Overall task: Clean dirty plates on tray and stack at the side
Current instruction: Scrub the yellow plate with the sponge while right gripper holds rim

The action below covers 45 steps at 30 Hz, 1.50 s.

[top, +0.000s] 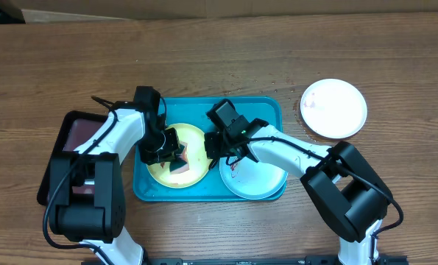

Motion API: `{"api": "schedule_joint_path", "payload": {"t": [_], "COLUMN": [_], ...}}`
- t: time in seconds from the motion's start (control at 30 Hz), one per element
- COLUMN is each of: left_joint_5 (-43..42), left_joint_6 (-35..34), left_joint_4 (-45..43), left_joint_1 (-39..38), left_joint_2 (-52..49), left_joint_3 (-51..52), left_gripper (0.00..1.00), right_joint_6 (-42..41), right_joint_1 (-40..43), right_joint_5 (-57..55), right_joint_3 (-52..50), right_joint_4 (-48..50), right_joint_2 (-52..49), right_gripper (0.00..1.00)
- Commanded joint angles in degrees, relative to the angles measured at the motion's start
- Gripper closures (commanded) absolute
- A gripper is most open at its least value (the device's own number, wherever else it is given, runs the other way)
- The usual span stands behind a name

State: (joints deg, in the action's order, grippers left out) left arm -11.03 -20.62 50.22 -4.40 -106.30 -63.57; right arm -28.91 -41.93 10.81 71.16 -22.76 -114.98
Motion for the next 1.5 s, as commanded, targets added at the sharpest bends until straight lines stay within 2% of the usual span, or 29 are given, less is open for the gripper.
{"api": "schedule_joint_path", "payload": {"t": [0.0, 0.23, 0.43, 0.5, 0.6, 0.77, 0.87, 1.07, 1.13, 1.2, 1.23, 1.33, 1.47], "left_joint_5": [29.86, 35.47, 32.65, 27.23, 10.97, -14.47, -19.63, -13.49, -8.26, 0.04, 8.87, 25.97, 36.98], "left_joint_6": [-4.83, -5.4, -5.33, -4.76, 1.38, 12.07, 13.49, 10.93, 8.7, 6.27, 3.58, -4.61, -16.11], "left_joint_4": [-0.42, 3.45, 10.91, 13.22, 13.42, 9.64, 9.03, 5.46, 4.52, 4.61, 5.27, 8.5, 12.81], "left_joint_1": [1.42, 1.42, 1.42, 1.4, 1.42, 1.27, 0.68, -0.13, -0.11, -0.07, -0.09, -0.07, -0.02], "left_joint_2": [-3.82, -3.48, -3.15, -2.95, -2.91, -3.02, -3.06, -3.08, -3.08, -3.08, -3.08, -3.08, -3.06], "left_joint_3": [1.79, -3.28, -13.81, -17.33, -21.14, -20.5, -18.67, -11.54, -8.55, -6.4, -5.03, -4.2, -4.55], "left_gripper": [0.96, 0.96, 0.96, 0.96, 0.96, 0.96, 0.96, 0.96, 0.96, 0.96, 0.96, 0.96, 0.96], "right_joint_6": [0.42, 0.44, 0.44, 0.44, 0.39, 0.42, 0.42, 0.42, 0.42, 0.42, 0.42, 0.42, 0.87], "right_joint_1": [0.5, 0.5, 0.5, 0.5, 0.5, 0.5, 0.5, 0.5, 0.5, 0.5, 0.5, 0.5, 0.5], "right_joint_5": [-1.77, -1.79, -1.79, -1.79, -1.79, -1.79, -1.79, -1.79, -1.79, -1.77, -1.79, -1.77, -1.75], "right_joint_3": [0.83, 0.83, 0.83, 0.83, 0.83, 0.83, 0.83, 0.83, 0.83, 0.83, 0.83, 0.83, 0.83], "right_joint_4": [-0.5, -0.52, -0.5, -0.5, -0.5, -0.5, -0.44, -0.33, -0.33, -0.33, -0.35, -0.31, -0.28], "right_joint_2": [-0.68, -0.68, -0.68, -0.68, -0.68, -0.68, -0.68, -0.68, -0.68, -0.68, -0.68, -0.68, -0.68], "right_gripper": [0.95, 0.96, 0.96, 0.96, 0.96, 0.96, 0.96, 0.96, 0.96, 0.96, 0.96, 0.96, 0.96]}}
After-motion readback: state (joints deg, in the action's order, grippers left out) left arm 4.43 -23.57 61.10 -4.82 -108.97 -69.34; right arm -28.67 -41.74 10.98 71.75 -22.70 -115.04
